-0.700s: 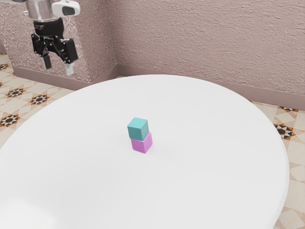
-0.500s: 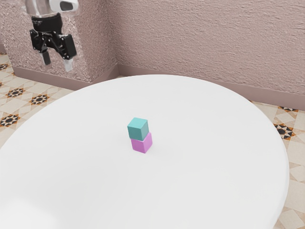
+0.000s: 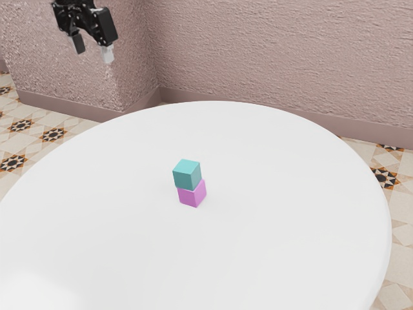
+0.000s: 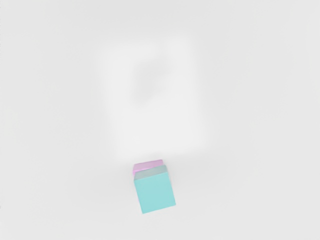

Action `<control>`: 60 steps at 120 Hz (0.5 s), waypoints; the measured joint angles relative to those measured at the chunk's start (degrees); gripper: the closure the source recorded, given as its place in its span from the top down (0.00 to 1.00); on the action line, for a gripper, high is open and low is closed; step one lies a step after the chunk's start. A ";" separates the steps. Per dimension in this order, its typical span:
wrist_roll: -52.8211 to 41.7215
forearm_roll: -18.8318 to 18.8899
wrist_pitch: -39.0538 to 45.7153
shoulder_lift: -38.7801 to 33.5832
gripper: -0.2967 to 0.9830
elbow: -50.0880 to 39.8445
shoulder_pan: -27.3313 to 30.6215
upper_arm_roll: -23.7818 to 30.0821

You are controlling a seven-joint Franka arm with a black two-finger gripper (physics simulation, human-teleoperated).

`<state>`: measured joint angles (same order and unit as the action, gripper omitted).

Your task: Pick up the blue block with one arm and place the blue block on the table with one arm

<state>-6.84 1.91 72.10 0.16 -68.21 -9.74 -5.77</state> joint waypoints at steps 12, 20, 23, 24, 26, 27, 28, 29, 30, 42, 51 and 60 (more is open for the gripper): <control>-0.12 -0.26 1.34 0.97 0.77 -2.08 -0.46 0.38; -0.20 -0.42 5.35 -1.68 0.77 -12.68 0.59 2.02; -0.23 -0.48 7.34 -2.65 0.77 -17.13 0.88 2.44; -0.24 -0.50 8.02 -2.90 0.77 -18.55 0.97 2.55; -0.26 -0.54 9.37 -3.31 0.77 -21.09 1.17 2.73; -0.27 -0.55 10.09 -3.49 0.77 -22.34 1.28 2.80; -0.28 -0.55 10.78 -3.63 0.77 -23.41 1.41 2.86; -0.29 -0.56 11.51 -3.78 0.77 -24.54 1.56 2.91; -0.30 -0.57 12.23 -3.93 0.77 -25.64 1.72 2.95; -0.41 -0.62 20.78 -5.37 0.77 -36.24 4.33 3.25; -0.48 -0.79 26.00 -5.62 0.77 -40.85 5.19 3.36; -0.54 -1.30 29.72 -5.64 0.77 -43.54 5.15 3.36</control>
<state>-7.39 0.60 101.82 -5.48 -111.75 -4.59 -2.41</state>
